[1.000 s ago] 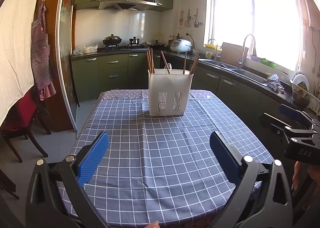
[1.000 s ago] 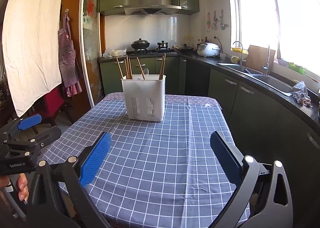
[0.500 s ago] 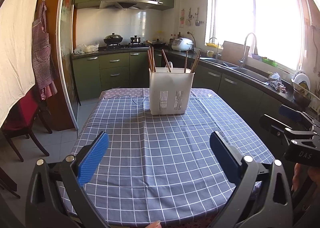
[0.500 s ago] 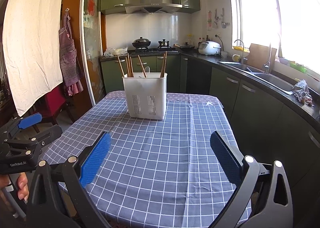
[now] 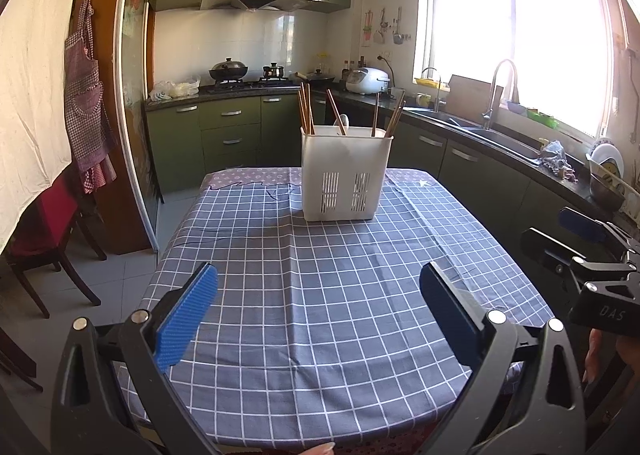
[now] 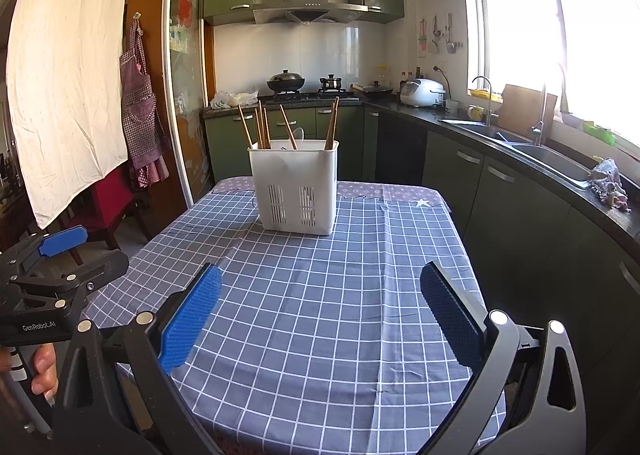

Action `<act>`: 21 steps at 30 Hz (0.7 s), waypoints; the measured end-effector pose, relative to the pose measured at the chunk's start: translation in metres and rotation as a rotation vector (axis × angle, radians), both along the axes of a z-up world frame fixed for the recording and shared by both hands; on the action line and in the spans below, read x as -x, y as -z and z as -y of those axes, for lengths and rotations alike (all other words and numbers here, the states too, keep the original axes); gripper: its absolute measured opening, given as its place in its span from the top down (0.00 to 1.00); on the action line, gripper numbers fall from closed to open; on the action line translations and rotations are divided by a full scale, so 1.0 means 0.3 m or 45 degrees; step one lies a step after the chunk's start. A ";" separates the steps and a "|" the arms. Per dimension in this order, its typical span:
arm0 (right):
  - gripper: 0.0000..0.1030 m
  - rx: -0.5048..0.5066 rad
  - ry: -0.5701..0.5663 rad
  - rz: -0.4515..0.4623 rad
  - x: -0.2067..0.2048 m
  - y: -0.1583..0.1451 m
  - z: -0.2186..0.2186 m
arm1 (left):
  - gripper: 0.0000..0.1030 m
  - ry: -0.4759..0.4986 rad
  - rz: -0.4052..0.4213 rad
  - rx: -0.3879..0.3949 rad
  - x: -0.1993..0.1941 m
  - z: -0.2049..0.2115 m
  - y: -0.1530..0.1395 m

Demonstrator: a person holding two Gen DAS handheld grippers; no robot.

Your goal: Organize utensils

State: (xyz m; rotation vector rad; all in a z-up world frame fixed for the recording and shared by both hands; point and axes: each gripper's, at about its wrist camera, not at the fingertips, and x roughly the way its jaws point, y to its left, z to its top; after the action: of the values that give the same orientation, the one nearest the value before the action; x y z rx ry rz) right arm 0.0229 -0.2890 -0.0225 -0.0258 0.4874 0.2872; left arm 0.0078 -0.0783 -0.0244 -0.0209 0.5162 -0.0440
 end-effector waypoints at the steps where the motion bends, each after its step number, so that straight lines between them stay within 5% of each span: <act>1: 0.05 0.001 0.000 -0.001 -0.001 0.000 0.000 | 0.07 -0.003 0.002 -0.005 0.000 0.000 -0.001; 21: 0.05 0.011 -0.018 -0.028 -0.028 0.026 -0.020 | 0.07 0.017 -0.004 -0.016 -0.002 0.007 -0.003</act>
State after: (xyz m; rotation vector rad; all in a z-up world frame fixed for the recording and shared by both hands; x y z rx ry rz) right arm 0.0312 -0.2832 -0.0302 -0.0347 0.5108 0.2990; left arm 0.0084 -0.0803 -0.0236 -0.0056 0.5194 -0.0536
